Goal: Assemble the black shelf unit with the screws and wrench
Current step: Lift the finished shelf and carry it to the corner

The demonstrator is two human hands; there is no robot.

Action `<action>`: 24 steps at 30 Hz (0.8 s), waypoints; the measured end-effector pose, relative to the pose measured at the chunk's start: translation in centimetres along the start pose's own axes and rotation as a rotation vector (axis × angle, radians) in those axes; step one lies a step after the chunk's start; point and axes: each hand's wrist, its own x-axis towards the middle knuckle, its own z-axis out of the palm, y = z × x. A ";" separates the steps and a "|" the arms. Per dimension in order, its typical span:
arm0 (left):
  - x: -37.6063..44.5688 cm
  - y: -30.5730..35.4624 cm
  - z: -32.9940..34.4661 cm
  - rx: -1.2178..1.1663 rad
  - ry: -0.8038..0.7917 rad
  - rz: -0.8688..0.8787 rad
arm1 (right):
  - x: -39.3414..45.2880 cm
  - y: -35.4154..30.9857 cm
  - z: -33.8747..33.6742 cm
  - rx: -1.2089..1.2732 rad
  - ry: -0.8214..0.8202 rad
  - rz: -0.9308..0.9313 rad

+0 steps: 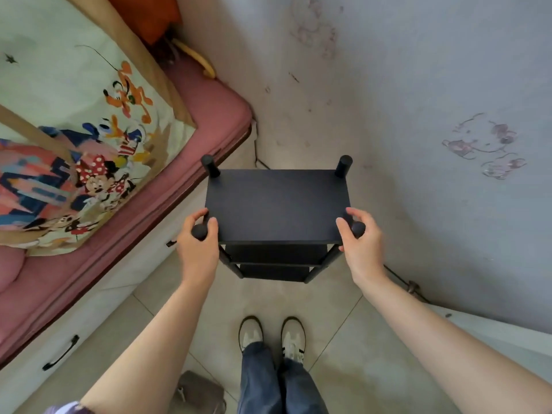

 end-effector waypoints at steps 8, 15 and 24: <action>3.4 -1.6 2.8 0.003 -0.059 0.033 | 2.9 2.5 2.3 0.073 0.064 0.089; 3.3 -1.8 2.8 0.151 -0.097 0.112 | 3.7 4.0 1.5 -0.009 0.013 0.126; 1.7 -2.8 1.3 0.392 -0.091 0.186 | 4.0 4.1 0.5 -0.086 -0.154 0.327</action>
